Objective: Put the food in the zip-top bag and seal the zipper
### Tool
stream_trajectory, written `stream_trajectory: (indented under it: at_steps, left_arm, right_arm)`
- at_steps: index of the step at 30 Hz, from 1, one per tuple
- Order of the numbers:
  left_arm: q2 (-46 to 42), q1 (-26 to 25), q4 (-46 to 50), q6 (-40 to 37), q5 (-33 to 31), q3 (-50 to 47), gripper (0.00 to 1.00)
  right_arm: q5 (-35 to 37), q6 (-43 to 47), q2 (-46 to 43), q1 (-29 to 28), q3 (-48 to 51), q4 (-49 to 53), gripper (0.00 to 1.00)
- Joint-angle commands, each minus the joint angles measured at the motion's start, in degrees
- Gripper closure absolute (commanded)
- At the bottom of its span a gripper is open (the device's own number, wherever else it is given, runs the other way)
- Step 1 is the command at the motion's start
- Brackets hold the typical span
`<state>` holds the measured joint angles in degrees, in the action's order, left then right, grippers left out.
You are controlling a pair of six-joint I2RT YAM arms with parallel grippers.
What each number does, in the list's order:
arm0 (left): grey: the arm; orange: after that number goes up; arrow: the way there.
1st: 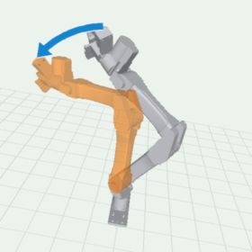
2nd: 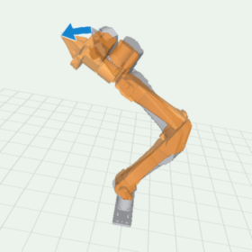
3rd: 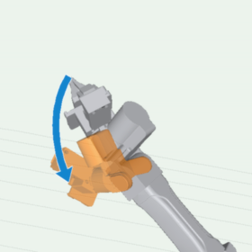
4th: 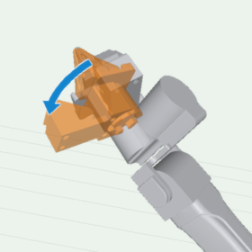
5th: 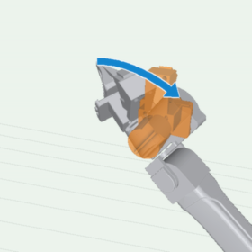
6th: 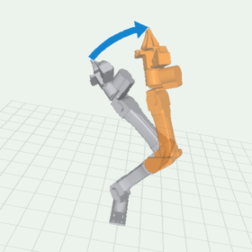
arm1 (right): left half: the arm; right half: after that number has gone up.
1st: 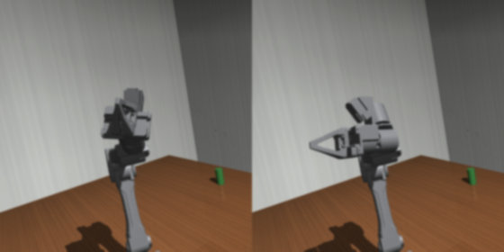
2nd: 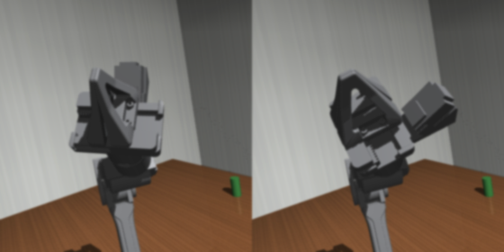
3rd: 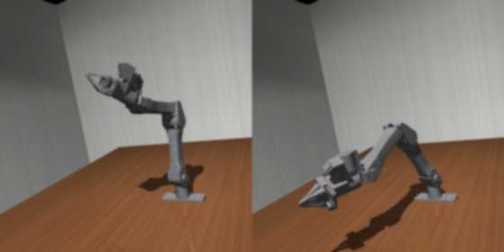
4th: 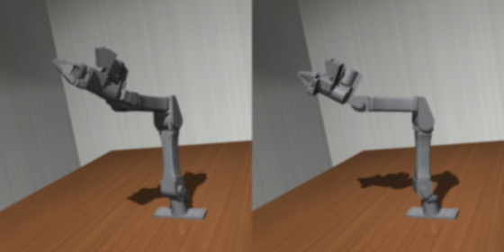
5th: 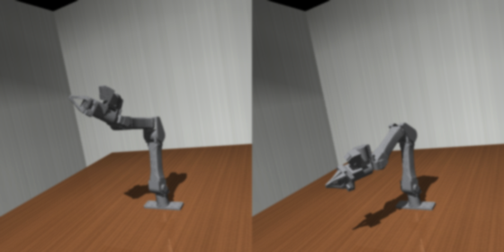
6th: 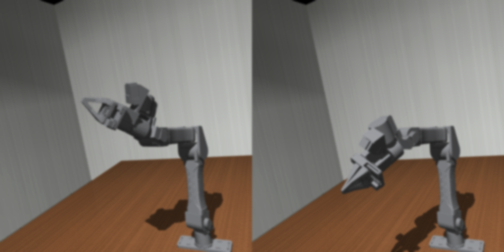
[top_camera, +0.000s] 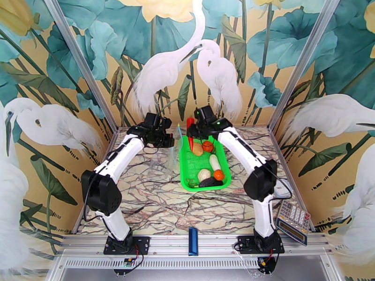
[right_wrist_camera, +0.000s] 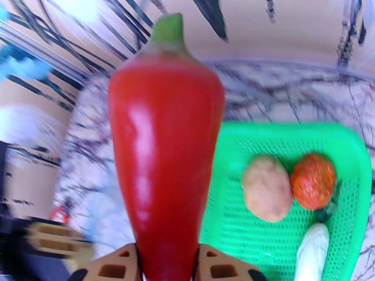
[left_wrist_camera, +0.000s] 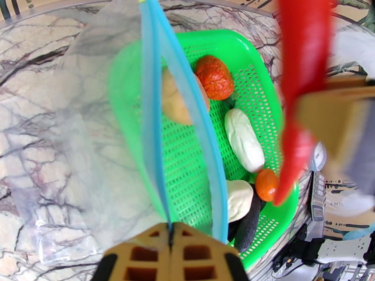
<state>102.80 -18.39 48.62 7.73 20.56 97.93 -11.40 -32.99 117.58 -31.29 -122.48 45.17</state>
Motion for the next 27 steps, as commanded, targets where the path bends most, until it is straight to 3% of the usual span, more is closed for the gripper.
stream_trajectory:
  at_steps: [1,10,21,27]
  left_arm:
    - [0.9,-0.1,0.1,0.2,2.2,1.3,1.0]
    - [-0.1,-0.1,-1.4,2.3,4.3,1.1,1.0]
    - [-2.3,0.9,-4.8,7.3,9.1,1.4,1.0]
    - [-3.3,1.3,-6.3,8.9,10.1,1.0,1.0]
  right_arm:
    - [-1.3,-3.4,-1.9,-1.4,0.6,-7.3,0.9]
    - [4.4,-2.0,1.3,-4.6,-3.3,-11.2,0.9]
    - [13.7,-0.6,-0.5,-6.6,5.6,-16.5,0.9]
    - [14.0,-0.1,-0.5,-6.9,7.4,-16.7,0.9]
